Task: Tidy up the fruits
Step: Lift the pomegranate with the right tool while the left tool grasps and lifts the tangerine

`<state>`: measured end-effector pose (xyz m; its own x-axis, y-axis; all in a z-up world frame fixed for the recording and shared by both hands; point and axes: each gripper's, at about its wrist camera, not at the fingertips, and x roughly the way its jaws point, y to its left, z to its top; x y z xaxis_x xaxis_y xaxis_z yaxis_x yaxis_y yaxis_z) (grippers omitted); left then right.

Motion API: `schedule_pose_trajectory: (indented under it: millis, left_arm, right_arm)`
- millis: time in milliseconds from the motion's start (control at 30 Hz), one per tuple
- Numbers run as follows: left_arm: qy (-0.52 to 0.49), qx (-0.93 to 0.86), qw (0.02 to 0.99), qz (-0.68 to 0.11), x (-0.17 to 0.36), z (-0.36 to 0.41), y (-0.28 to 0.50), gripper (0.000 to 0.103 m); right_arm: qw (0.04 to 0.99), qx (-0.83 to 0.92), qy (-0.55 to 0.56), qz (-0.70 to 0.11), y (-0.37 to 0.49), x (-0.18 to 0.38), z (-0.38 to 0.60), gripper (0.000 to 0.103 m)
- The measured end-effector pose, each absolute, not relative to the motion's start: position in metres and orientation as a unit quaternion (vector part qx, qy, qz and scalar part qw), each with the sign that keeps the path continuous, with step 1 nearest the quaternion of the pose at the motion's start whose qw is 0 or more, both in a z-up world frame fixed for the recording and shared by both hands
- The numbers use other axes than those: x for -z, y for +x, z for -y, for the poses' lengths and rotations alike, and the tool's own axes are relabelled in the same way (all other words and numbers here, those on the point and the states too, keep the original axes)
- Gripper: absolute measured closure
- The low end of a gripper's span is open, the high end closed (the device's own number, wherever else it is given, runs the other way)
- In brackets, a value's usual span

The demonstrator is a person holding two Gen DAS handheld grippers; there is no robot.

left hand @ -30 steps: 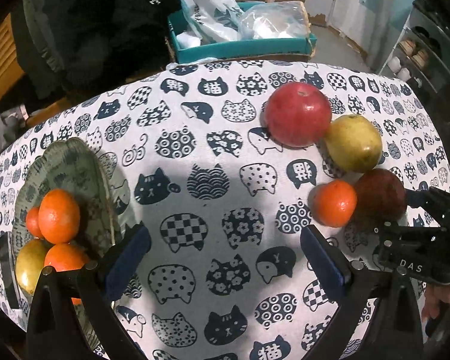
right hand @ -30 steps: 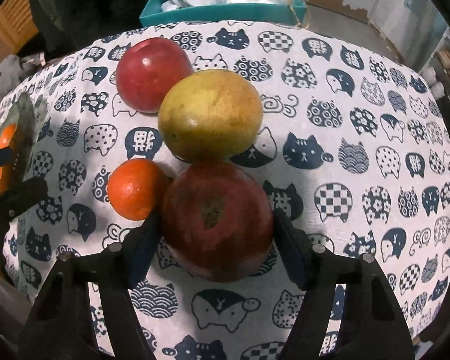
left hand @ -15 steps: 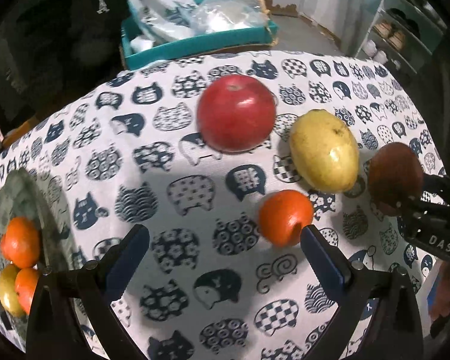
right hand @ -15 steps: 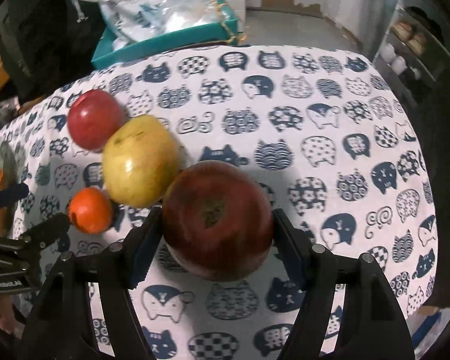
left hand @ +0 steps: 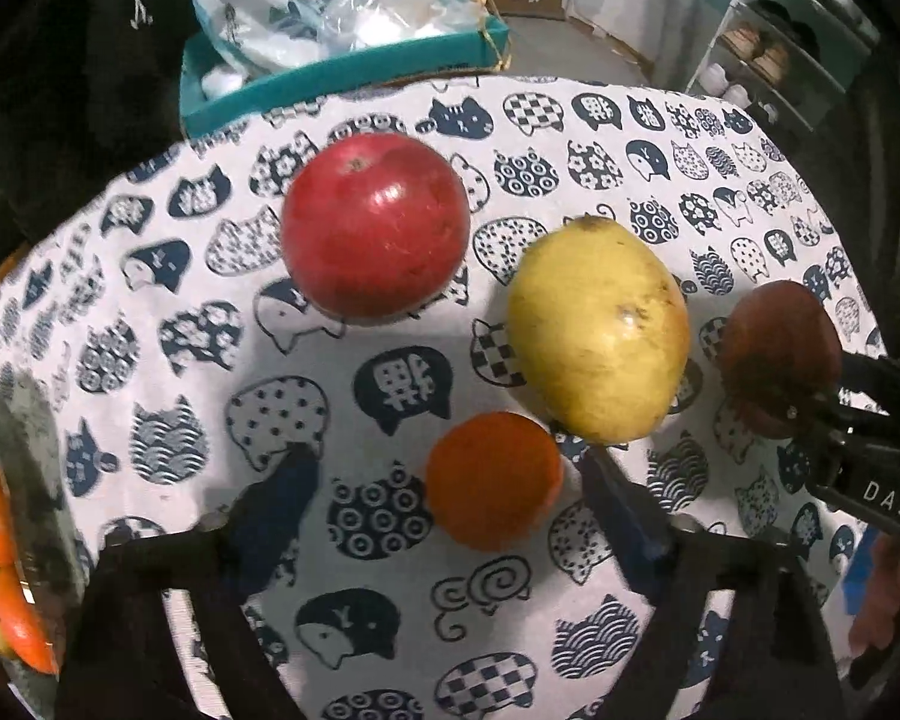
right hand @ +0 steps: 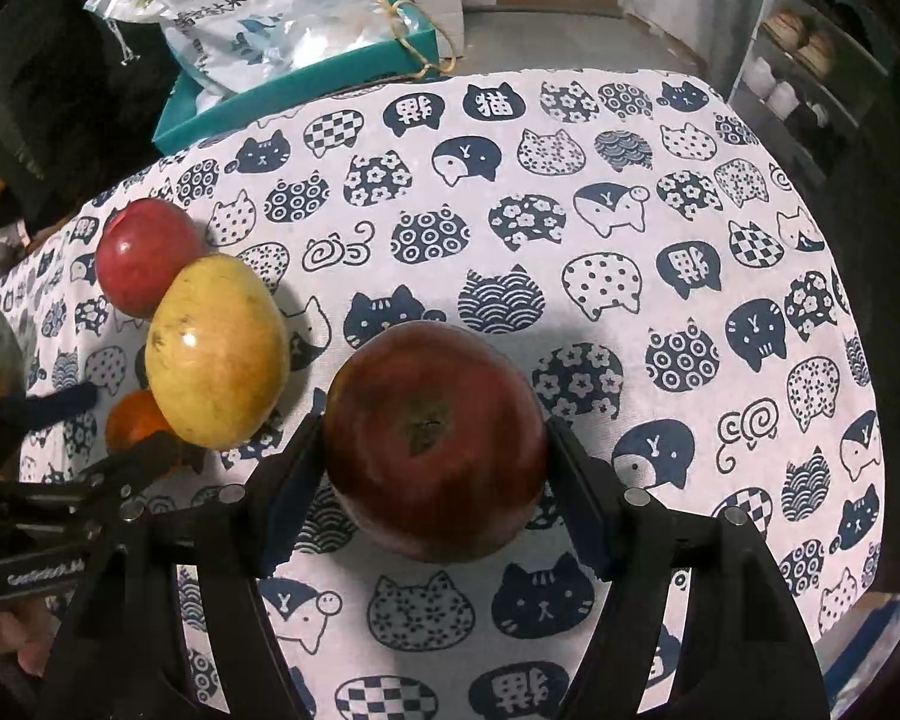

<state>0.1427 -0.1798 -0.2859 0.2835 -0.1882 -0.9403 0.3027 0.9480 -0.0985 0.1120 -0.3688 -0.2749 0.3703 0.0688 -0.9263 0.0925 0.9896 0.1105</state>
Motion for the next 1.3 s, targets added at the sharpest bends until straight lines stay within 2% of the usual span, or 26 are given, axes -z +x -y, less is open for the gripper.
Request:
schedule_pose_trajectory:
  millis: [67, 133, 200, 500, 1300]
  left_arm:
    - [0.035, 0.159, 0.792, -0.588, 0.291, 0.180, 0.144, 0.033]
    - [0.022, 0.163, 0.790, -0.590, 0.293, 0.179, 0.144, 0.037]
    - [0.009, 0.176, 0.791, -0.586, 0.290, 0.178, 0.143, 0.055]
    - [0.023, 0.156, 0.809, -0.566, 0.274, 0.171, 0.134, 0.057]
    - [0.001, 0.112, 0.875, -0.471, 0.170, 0.128, 0.106, 0.057]
  right_arm:
    - [0.824, 0.007, 0.073, -0.562, 0.112, 0.276, 0.370, 0.031]
    - [0.824, 0.007, 0.074, -0.562, 0.113, 0.276, 0.370, 0.031]
    - [0.824, 0.006, 0.075, -0.561, 0.113, 0.276, 0.370, 0.031]
    - [0.836, 0.005, 0.048, -0.547, 0.113, 0.262, 0.358, 0.031]
    - [0.881, -0.007, 0.021, -0.472, 0.088, 0.170, 0.329, 0.031]
